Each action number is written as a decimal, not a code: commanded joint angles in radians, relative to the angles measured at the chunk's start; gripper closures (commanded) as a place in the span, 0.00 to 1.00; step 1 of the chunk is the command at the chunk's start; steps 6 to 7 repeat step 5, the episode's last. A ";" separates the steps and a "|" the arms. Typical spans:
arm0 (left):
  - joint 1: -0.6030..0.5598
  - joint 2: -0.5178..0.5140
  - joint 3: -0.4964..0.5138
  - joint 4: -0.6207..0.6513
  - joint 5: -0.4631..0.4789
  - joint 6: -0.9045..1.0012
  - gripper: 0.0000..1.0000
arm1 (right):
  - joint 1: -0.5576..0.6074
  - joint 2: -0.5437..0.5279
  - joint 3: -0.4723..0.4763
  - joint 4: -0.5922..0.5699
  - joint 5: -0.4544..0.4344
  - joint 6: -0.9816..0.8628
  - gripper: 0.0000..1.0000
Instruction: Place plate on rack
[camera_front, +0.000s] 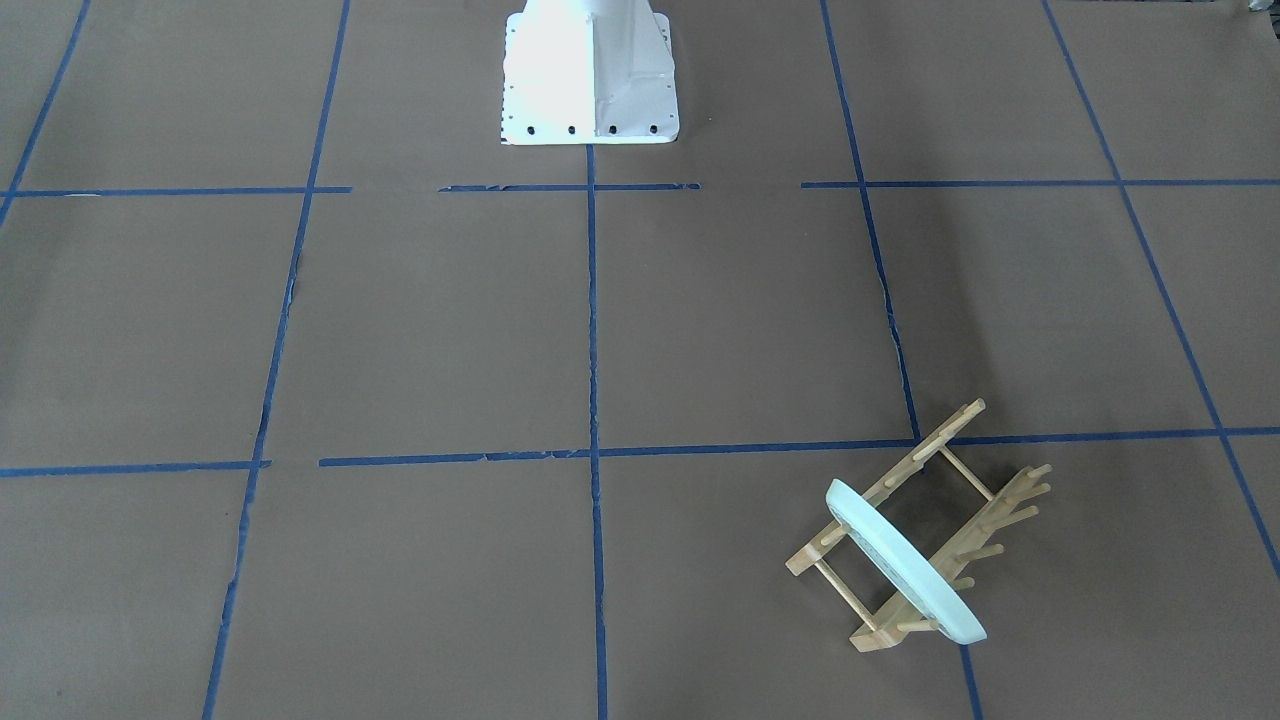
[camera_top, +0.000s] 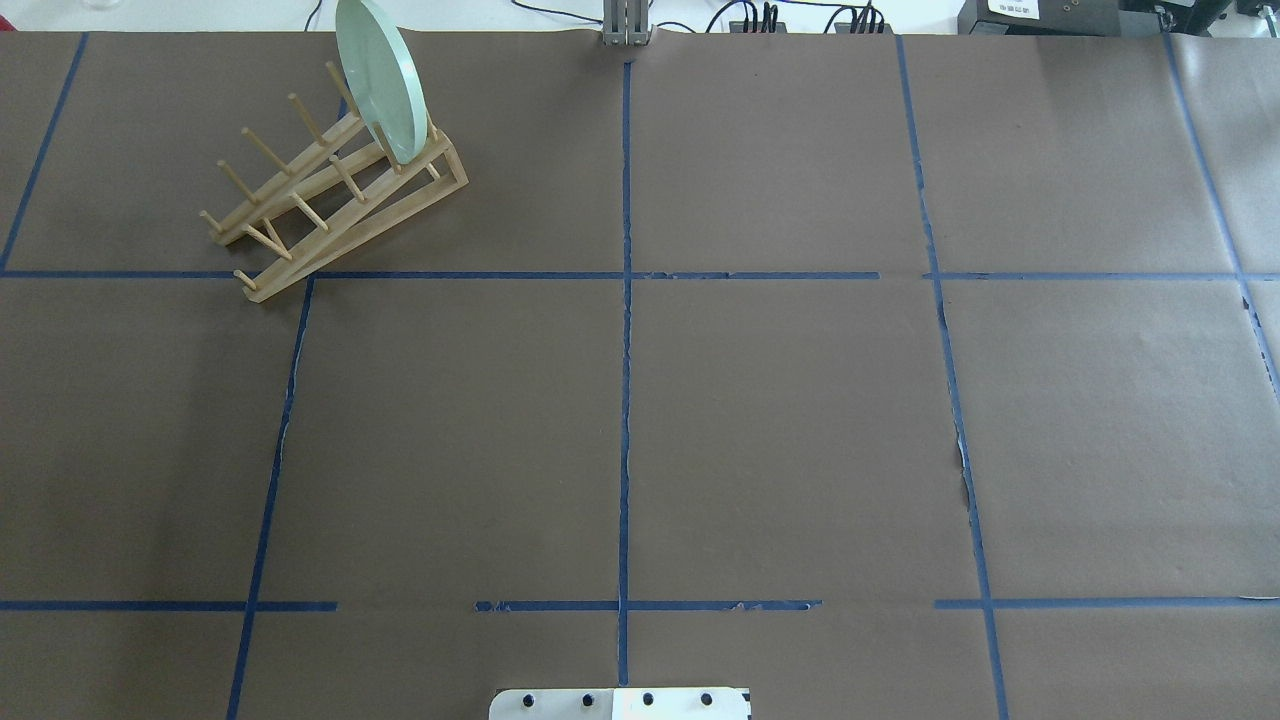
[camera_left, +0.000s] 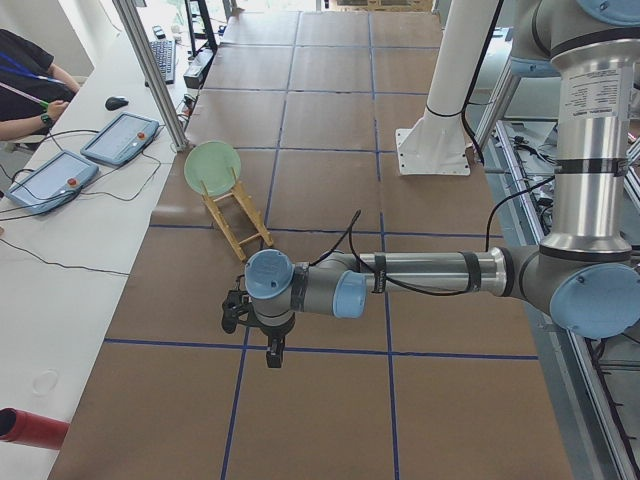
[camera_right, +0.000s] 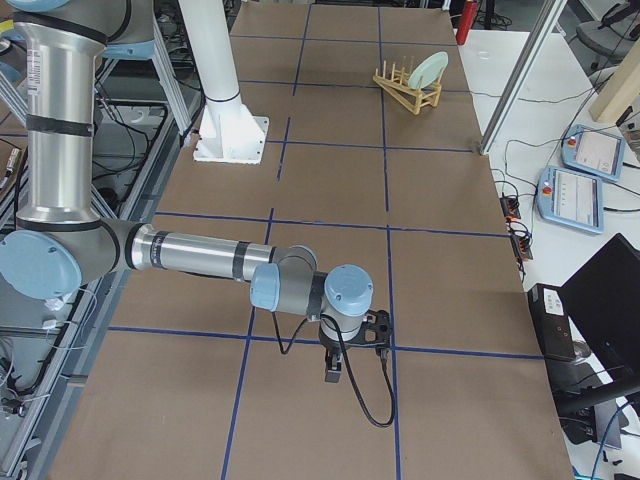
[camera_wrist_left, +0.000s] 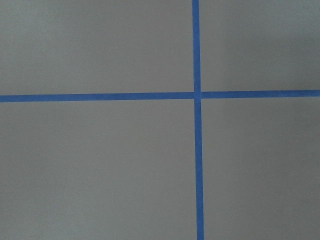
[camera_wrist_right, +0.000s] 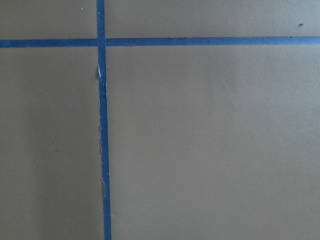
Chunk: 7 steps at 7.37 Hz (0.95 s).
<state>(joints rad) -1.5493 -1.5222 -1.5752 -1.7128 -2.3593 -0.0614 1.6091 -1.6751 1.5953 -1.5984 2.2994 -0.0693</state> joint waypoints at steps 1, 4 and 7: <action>0.000 -0.003 0.000 0.001 0.002 0.000 0.00 | 0.000 0.000 0.000 0.000 0.000 0.000 0.00; 0.000 -0.004 -0.009 -0.001 0.002 0.002 0.00 | 0.000 0.000 0.000 0.000 0.000 0.000 0.00; -0.002 -0.004 -0.009 -0.001 0.002 0.002 0.00 | 0.000 0.000 0.000 -0.002 0.000 0.000 0.00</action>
